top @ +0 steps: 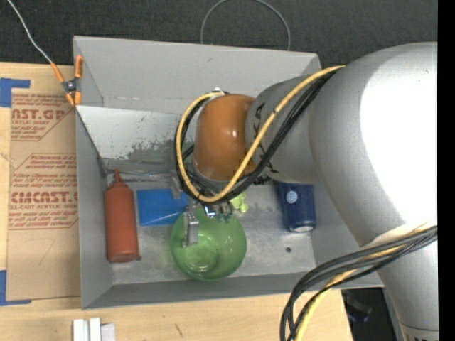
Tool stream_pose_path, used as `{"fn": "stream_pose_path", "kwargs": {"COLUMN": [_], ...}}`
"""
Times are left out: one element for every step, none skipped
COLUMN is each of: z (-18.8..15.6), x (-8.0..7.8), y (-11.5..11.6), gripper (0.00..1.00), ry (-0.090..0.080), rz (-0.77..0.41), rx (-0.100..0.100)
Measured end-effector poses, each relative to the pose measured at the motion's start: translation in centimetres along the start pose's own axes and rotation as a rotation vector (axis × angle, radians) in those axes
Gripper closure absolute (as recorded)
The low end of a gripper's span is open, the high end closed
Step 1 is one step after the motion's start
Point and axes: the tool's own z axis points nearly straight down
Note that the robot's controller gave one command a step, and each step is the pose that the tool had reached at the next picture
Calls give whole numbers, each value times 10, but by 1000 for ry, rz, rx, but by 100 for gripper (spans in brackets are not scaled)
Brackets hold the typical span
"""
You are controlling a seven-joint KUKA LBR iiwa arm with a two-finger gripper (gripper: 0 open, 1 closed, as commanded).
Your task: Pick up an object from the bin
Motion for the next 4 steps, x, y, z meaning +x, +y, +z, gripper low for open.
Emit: {"fn": "stream_pose_path", "kwargs": {"z": [-3,-3,-21,-46], "x": [-31,-31,-16,-28], "y": [-11,-11,-5,-13], "gripper": [100,100,100,100], "ry": [4,4,1,0], "rz": [-142,-142,-144,-165], "rx": [1,1,0,1]}}
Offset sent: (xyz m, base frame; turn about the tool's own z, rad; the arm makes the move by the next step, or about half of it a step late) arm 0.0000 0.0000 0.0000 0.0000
